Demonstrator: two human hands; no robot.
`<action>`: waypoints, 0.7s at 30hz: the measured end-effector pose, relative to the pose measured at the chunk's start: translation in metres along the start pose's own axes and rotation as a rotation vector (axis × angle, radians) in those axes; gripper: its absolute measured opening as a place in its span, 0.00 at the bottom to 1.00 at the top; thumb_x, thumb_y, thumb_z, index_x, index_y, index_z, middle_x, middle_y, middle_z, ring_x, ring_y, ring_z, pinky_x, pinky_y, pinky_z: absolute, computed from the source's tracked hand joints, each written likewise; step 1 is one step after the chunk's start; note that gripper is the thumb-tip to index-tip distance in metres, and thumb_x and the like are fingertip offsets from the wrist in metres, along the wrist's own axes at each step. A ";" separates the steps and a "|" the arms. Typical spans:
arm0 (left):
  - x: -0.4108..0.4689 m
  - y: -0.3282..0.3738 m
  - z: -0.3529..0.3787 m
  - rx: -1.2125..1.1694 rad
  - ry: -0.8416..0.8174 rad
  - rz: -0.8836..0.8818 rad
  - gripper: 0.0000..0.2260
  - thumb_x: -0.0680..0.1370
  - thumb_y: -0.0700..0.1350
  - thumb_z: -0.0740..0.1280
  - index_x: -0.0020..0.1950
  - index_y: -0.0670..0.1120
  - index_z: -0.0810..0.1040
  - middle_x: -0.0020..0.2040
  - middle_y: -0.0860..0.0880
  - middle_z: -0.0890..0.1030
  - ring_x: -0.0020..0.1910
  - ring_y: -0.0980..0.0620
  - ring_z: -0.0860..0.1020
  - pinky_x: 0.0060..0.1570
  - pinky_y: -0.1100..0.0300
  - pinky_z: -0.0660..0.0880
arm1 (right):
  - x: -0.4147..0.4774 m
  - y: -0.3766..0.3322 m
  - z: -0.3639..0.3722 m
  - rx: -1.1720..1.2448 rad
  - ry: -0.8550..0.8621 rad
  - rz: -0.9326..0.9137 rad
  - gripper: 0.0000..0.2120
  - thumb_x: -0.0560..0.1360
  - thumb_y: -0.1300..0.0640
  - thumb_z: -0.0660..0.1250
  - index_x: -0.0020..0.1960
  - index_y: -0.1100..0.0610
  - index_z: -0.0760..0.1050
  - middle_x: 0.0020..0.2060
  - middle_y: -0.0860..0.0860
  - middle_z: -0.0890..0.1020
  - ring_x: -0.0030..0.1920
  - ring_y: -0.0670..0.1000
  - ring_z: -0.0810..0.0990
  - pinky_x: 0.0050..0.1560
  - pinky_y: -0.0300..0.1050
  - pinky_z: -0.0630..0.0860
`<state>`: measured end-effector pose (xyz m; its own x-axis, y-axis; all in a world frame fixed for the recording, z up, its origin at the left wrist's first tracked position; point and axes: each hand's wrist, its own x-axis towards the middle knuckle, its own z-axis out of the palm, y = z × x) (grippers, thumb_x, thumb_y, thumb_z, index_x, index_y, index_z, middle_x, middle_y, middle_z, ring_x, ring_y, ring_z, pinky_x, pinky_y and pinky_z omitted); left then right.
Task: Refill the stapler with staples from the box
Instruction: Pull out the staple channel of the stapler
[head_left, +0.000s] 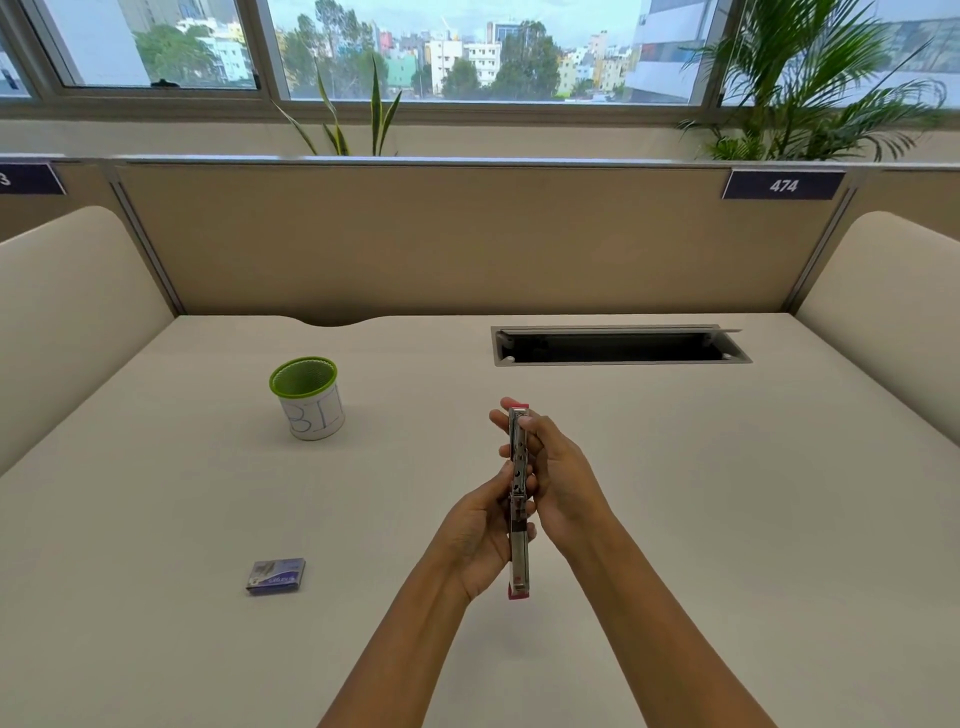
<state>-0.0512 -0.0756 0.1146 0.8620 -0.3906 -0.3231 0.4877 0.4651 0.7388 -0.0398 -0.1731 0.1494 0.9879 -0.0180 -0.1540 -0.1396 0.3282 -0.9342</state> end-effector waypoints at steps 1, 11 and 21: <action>0.000 0.000 0.000 0.001 0.001 -0.002 0.13 0.71 0.51 0.66 0.47 0.44 0.82 0.40 0.47 0.79 0.38 0.51 0.73 0.41 0.56 0.70 | 0.000 0.000 -0.001 0.001 -0.009 0.000 0.12 0.78 0.51 0.59 0.54 0.48 0.80 0.50 0.43 0.85 0.45 0.46 0.77 0.43 0.40 0.72; 0.000 0.006 0.001 -0.022 0.003 0.050 0.14 0.78 0.50 0.61 0.44 0.46 0.84 0.33 0.50 0.79 0.27 0.56 0.72 0.28 0.63 0.72 | 0.001 0.014 -0.001 -0.300 0.097 -0.277 0.14 0.79 0.52 0.60 0.64 0.47 0.72 0.53 0.40 0.81 0.47 0.39 0.81 0.41 0.30 0.78; -0.001 0.005 0.001 0.290 0.214 0.178 0.16 0.78 0.54 0.60 0.48 0.45 0.81 0.33 0.52 0.83 0.28 0.56 0.75 0.27 0.65 0.73 | 0.001 0.019 -0.009 -1.057 0.376 -0.755 0.15 0.74 0.53 0.69 0.60 0.52 0.77 0.53 0.52 0.81 0.52 0.49 0.80 0.50 0.36 0.75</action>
<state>-0.0494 -0.0737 0.1189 0.9538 -0.1360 -0.2678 0.2949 0.2550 0.9209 -0.0417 -0.1752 0.1291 0.7918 -0.1805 0.5834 0.2720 -0.7511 -0.6016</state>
